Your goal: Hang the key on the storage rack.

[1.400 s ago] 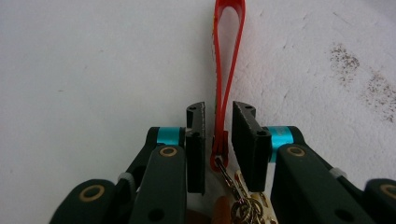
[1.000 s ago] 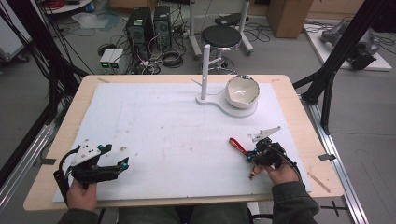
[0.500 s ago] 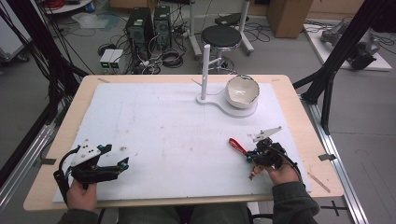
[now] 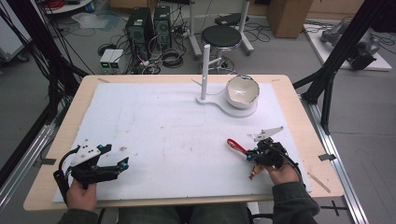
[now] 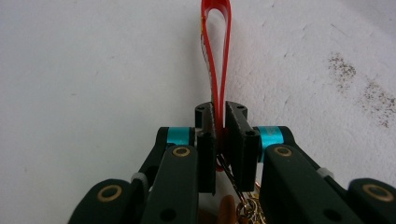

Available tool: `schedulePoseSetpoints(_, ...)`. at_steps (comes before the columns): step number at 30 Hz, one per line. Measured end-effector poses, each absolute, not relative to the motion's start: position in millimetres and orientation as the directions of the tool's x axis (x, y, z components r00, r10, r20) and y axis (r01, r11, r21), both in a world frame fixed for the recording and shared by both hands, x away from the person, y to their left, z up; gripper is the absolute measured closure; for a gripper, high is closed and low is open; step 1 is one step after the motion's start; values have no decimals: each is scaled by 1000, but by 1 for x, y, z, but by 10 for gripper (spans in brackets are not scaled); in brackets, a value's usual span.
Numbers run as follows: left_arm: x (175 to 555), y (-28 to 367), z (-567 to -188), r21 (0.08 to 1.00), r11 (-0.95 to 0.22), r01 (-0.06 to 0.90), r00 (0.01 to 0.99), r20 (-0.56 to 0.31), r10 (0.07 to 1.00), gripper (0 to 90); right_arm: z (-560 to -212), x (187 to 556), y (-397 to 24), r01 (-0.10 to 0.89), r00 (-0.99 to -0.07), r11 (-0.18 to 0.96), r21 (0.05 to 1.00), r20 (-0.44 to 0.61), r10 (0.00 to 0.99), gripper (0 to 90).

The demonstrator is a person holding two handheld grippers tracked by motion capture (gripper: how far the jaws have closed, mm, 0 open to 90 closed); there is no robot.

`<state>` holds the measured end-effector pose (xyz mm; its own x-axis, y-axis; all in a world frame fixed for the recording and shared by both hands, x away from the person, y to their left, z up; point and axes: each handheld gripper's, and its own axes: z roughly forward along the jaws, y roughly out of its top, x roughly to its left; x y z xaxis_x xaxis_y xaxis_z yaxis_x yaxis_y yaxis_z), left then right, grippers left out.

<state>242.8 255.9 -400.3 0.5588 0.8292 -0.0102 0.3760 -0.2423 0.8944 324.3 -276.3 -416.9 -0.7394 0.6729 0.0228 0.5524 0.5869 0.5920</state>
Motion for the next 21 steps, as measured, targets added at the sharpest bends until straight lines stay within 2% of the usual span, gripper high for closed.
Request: schedulePoseSetpoints(21,242,255,-400,896,-240,375,558,-11,830,203,-409,320,-276,528,-746,576,624,17,666,827)
